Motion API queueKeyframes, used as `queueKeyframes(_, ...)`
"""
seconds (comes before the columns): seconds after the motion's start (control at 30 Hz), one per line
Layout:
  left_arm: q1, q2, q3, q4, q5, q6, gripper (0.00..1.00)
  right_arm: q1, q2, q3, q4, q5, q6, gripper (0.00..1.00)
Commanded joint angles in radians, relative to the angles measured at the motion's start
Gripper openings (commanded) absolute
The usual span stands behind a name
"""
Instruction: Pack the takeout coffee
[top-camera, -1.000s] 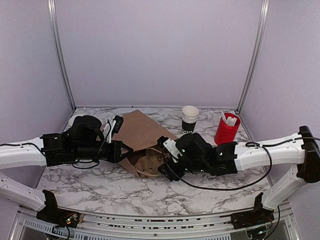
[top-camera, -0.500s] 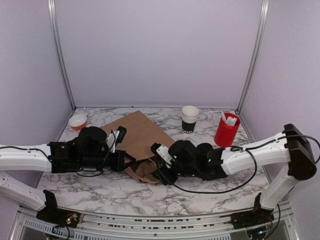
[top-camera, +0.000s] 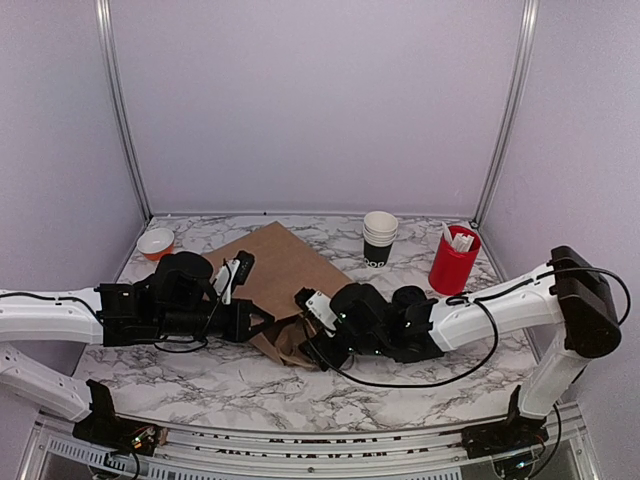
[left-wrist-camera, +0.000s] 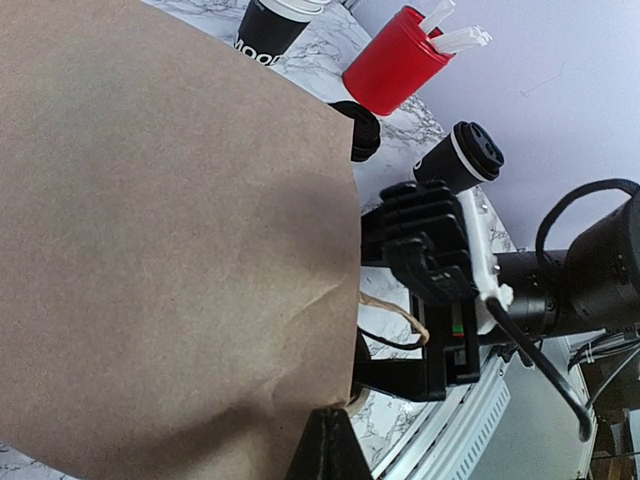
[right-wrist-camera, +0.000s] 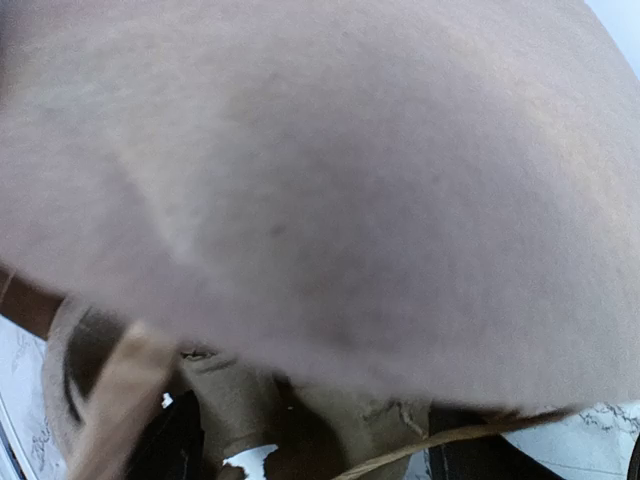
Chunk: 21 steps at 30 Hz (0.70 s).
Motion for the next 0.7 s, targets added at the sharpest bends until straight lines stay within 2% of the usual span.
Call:
queueKeyframes(0.0,-0.007,-0.02,0.003,0.026,0.044,0.034,0.0,-0.055,0.051,0.051,0.027,-0.06,-0.051,0.77)
queueKeyframes(0.17,-0.006,-0.035,0.003,0.017,0.079,0.059,0.0,-0.091,0.094,0.095,0.015,-0.153,-0.078,0.86)
queueKeyframes(0.27,-0.007,-0.042,0.003,0.017,0.092,0.066,0.0,-0.096,0.141,0.132,-0.018,-0.189,-0.087,0.86)
queueKeyframes(0.37,-0.005,-0.049,0.003,0.017,0.09,0.066,0.0,-0.097,0.171,0.145,-0.039,-0.227,-0.085,0.79)
queueKeyframes(0.53,-0.006,-0.056,0.003,0.024,0.063,0.038,0.0,-0.095,0.152,0.125,-0.043,-0.222,-0.046,0.56)
queueKeyframes(0.67,-0.007,-0.064,0.015,0.006,-0.006,-0.006,0.0,-0.089,0.079,0.097,-0.031,-0.192,-0.013,0.52)
